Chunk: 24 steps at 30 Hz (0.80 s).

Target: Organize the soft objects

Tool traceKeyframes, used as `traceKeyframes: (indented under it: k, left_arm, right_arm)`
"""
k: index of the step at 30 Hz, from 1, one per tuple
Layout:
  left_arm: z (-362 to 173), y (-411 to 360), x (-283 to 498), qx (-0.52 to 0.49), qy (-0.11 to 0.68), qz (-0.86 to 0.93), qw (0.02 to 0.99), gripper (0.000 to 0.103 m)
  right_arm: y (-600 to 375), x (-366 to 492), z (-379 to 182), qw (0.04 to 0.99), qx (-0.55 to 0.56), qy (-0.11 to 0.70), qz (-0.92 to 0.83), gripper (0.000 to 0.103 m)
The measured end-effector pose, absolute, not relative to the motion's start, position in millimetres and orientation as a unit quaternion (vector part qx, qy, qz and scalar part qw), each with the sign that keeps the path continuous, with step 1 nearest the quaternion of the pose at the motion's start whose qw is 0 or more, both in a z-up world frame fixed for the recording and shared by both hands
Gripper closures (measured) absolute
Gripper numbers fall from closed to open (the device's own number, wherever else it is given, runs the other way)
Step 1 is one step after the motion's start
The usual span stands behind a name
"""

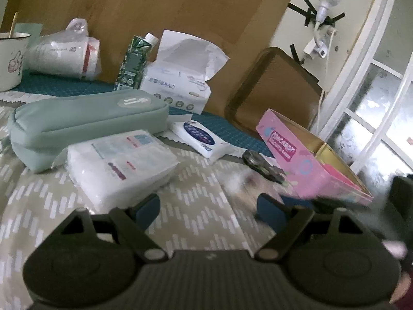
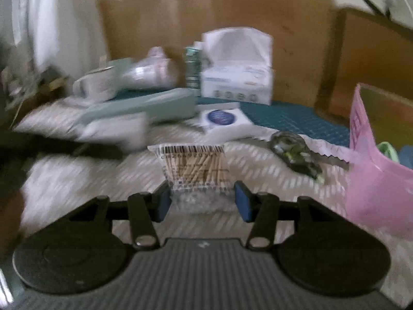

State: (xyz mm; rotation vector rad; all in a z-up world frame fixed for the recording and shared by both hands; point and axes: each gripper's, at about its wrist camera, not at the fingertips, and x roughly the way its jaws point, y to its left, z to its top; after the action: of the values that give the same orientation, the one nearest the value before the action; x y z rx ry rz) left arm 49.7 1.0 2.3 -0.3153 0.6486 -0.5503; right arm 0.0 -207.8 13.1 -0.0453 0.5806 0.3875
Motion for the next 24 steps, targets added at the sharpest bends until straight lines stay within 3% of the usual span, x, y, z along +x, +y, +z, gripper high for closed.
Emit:
traceKeyframes:
  k: [4, 9, 11, 24]
  left_arm:
    - [1, 1, 52, -0.156, 0.320, -0.268, 0.895, 0.018]
    - [-1, -1, 54, -0.151, 0.327, -0.262, 0.895, 0.018]
    - [0, -2, 52, -0.145, 0.327, -0.260, 0.897, 0.017]
    - [-1, -3, 53, -0.140, 0.329, -0.254, 0.899, 0.013]
  right_arm:
    - [-203, -42, 15, 0.939, -0.077, 0.259, 0.212, 0.046]
    - [-211, -49, 9, 0.944, -0.045, 0.264, 0.193, 0.030]
    - [-217, -46, 8, 0.945, -0.021, 0.270, 0.185, 0.027]
    - [-226, -49, 0, 0.938, 0.010, 0.289, 0.191, 0.025]
